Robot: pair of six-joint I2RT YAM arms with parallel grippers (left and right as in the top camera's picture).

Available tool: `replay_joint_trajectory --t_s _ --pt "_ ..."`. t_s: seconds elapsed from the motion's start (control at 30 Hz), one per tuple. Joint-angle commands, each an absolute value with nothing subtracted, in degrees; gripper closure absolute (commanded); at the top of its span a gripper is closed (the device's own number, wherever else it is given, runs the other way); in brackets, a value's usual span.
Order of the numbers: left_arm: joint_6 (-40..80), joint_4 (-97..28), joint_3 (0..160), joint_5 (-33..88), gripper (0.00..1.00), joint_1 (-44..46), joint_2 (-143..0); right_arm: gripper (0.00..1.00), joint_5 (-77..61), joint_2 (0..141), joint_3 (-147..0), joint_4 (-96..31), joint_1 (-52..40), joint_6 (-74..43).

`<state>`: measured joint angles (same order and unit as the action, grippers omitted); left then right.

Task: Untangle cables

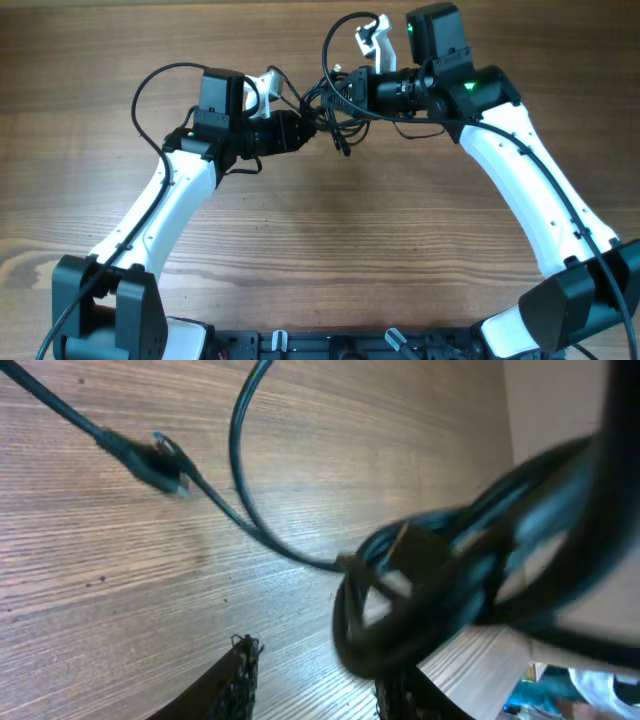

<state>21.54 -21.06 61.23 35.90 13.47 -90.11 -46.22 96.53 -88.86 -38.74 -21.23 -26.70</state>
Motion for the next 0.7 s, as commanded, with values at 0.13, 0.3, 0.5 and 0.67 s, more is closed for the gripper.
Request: replay_joint_trajectory --t_s 0.13,0.3,0.5,0.67 --pt "23.2 -17.6 61.8 34.1 0.56 13.7 -90.6 0.96 -57.1 95.4 -89.0 -39.6 -21.5 -25.7" --pt "27.6 -14.4 61.8 32.1 0.54 13.7 -91.9 0.96 -69.9 94.3 -89.0 -38.8 -20.1 -27.1" --pt "28.0 -14.3 61.8 30.0 0.55 13.7 -91.9 0.96 -81.0 94.2 -89.0 -32.9 -17.6 -31.5" --pt "29.5 -14.6 61.8 29.9 0.90 13.7 -91.9 0.96 -56.9 94.2 -89.0 -31.4 -17.1 -30.0"
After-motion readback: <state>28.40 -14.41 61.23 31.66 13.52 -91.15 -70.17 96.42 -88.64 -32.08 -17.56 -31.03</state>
